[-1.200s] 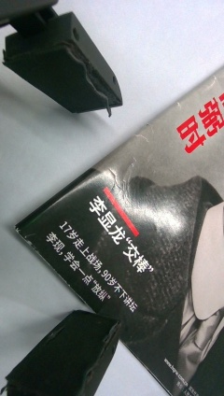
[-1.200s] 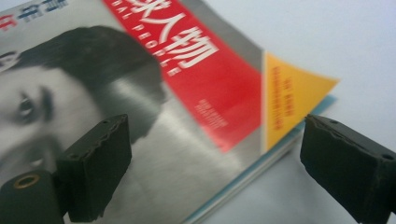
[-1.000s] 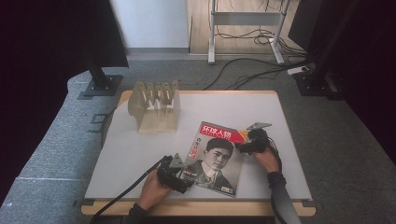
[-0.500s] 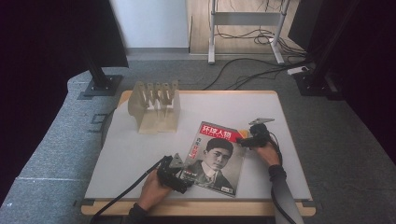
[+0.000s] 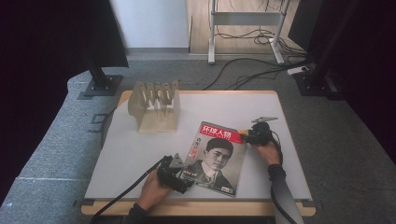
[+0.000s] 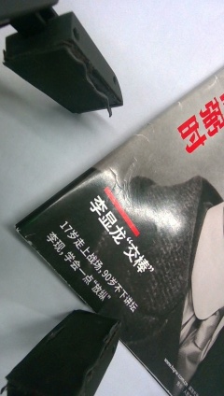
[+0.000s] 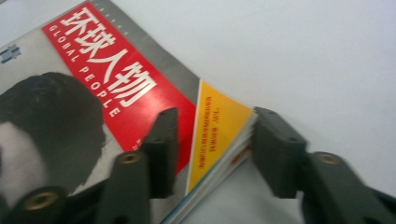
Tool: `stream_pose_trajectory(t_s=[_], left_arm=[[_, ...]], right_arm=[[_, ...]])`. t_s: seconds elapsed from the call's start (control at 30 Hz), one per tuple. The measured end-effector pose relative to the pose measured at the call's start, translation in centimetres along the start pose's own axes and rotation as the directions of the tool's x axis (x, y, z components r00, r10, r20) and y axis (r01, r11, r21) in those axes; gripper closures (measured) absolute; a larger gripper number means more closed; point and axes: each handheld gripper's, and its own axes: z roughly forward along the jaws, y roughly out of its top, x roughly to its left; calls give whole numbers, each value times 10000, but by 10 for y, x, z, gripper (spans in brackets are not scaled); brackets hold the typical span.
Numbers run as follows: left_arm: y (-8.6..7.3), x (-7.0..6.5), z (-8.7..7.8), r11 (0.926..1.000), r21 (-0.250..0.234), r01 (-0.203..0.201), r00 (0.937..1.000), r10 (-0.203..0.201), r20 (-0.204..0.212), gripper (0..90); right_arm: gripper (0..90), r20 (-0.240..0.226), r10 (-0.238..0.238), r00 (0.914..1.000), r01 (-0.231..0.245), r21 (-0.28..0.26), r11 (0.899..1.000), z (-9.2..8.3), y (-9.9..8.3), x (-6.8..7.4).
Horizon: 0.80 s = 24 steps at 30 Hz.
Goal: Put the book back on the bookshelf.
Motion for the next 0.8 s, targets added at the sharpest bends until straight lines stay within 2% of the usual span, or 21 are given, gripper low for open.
stream_pose_trajectory(t_s=[0.2,0.4,0.8], left_arm=[[0,0,0,10000,0,-4,10000,4,-5,0],[0,0,0,10000,0,-5,10000,5,-11,0],[0,0,0,10000,-22,6,10000,-6,-12,0]], right_arm=[[823,411,-116,9991,121,-118,9999,-8,3,5],[842,495,-520,9974,508,266,9984,-13,11,12],[847,-91,-742,9972,741,-75,9972,-32,30,26]])
